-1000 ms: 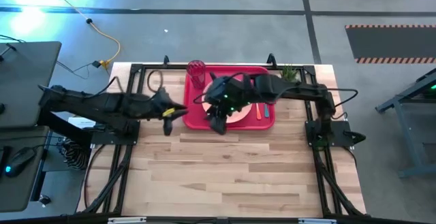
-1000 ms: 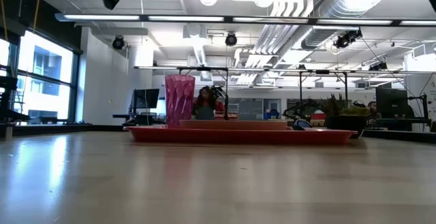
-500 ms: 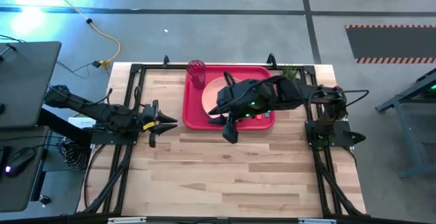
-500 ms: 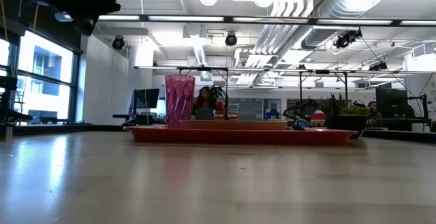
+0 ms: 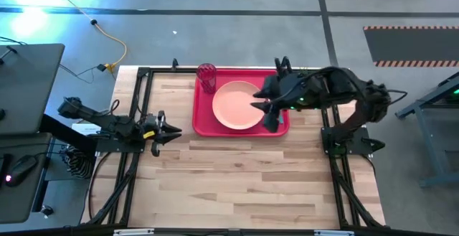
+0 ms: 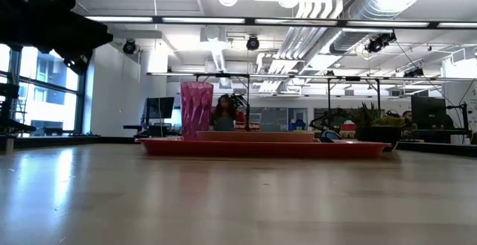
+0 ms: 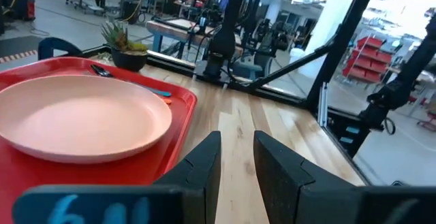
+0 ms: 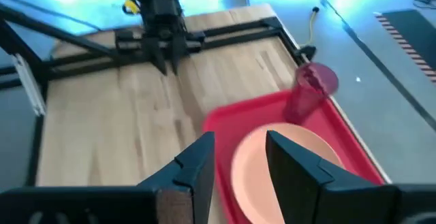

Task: Pick and place plate/cup/fork/spoon on tray
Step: Return to Home Position

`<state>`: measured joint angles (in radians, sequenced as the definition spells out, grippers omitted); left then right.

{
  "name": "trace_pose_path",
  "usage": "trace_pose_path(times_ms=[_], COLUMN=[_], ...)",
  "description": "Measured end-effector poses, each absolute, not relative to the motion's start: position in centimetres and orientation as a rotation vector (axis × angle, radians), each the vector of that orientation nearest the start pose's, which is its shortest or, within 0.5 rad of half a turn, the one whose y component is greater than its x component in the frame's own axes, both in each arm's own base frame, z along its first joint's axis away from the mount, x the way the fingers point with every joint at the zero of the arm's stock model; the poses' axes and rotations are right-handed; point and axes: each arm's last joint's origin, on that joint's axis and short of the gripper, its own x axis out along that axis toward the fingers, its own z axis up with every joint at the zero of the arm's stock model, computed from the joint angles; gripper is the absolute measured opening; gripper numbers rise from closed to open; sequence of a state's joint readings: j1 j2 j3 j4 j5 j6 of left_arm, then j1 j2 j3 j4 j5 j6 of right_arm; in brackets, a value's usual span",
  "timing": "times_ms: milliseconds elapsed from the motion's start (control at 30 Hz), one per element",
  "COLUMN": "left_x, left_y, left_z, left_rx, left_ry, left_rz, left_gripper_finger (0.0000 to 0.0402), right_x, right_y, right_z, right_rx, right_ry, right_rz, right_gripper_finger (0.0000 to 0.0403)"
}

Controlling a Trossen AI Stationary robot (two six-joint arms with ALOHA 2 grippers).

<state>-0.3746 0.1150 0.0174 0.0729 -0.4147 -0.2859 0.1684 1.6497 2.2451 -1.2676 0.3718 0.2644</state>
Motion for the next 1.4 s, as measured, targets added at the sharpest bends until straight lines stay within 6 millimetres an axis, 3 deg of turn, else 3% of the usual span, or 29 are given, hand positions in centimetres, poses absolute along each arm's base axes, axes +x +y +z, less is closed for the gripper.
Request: trace_pose_path(times_ms=[167, 367, 667, 767, 1067, 1400], left_x=[9.6, 9.6, 9.6, 9.6, 9.5, 9.4], left_y=[-2.5, -2.5, -2.4, -2.4, -1.7, -1.4], left_z=[16.8, 16.9, 16.9, 16.9, 16.9, 17.1], left_rx=[-0.276, -0.288, -0.102, -0.039, -0.100, -0.127], left_ry=[-0.007, -0.010, -0.008, -0.007, -0.025, -0.049], left_rz=[0.036, 0.038, 0.071, 0.082, 0.324, 0.390], left_gripper_finger=[0.0076, 0.0076, 0.0076, 0.0076, 0.0076, 0.0076], right_x=[24.6, 19.3, 11.5, 10.0, 7.6, 5.7], right_y=[3.0, 2.0, 0.7, 0.5, 0.2, -0.3], right_z=[48.0, 45.1, 37.6, 35.2, 28.3, 24.5], right_rx=[0.053, 0.091, 0.194, 0.212, 0.243, 0.266], right_ry=[0.623, 0.488, 0.348, 0.299, 0.217, 0.112], right_rz=[-0.321, -0.307, -0.301, -0.290, -0.246, -0.280], right_gripper_finger=[0.0123, 0.0123, 0.0123, 0.0123, 0.0123, 0.0123])
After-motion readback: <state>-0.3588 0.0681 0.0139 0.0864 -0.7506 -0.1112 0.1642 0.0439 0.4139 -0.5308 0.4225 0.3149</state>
